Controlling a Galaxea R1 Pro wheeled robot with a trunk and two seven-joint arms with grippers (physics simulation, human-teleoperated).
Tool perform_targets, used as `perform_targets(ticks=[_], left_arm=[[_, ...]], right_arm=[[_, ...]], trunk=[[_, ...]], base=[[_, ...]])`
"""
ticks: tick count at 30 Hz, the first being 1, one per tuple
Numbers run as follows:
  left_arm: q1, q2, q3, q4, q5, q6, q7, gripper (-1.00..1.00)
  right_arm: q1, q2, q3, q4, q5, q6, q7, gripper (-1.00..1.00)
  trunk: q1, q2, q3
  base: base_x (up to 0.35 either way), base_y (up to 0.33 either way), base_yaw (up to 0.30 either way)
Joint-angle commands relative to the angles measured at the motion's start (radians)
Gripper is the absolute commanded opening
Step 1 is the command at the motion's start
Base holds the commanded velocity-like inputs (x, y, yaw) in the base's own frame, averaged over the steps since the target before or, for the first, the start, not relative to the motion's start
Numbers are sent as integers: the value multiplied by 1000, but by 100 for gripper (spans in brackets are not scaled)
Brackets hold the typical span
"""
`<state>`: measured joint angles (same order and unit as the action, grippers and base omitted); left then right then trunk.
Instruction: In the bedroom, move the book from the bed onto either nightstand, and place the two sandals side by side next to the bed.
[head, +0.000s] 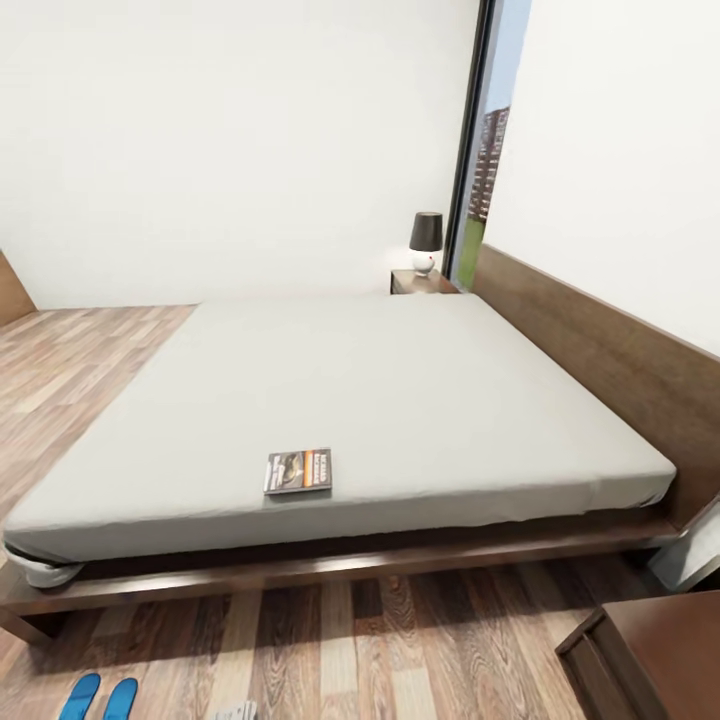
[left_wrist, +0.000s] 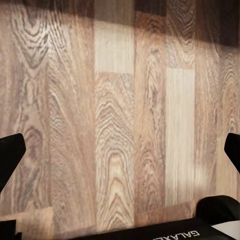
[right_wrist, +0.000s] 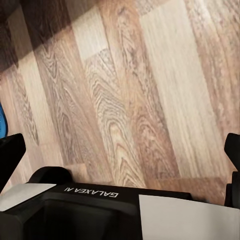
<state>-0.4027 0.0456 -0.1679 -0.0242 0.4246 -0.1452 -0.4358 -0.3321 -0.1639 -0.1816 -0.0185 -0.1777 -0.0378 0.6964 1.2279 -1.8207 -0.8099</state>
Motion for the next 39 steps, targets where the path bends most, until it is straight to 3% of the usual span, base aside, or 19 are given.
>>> perform_targets(ticks=[1,10,31,39], left_arm=[[-1,0,-8,1,8,-4,-3,100],[-1,0,-8,2,8,-5,-3,100],[-1,0,-8,1,8,-5,-3,100],[-2,0,-8,1,8,-5,-3,100]], right_arm=[[-1,0,-1,2,-3,-2,4,100],[0,-2,-2,2,-3,-2,3,100],[0,-2,-1,2,-3,-2,3,100],[0,-2,-1,2,-3,-2,3,100]], trunk=[[0,0,-1],[0,0,1],[0,0,31],[-30,56,58]], base=[[153,0,3],[27,0,1],[0,0,0],[0,0,0]])
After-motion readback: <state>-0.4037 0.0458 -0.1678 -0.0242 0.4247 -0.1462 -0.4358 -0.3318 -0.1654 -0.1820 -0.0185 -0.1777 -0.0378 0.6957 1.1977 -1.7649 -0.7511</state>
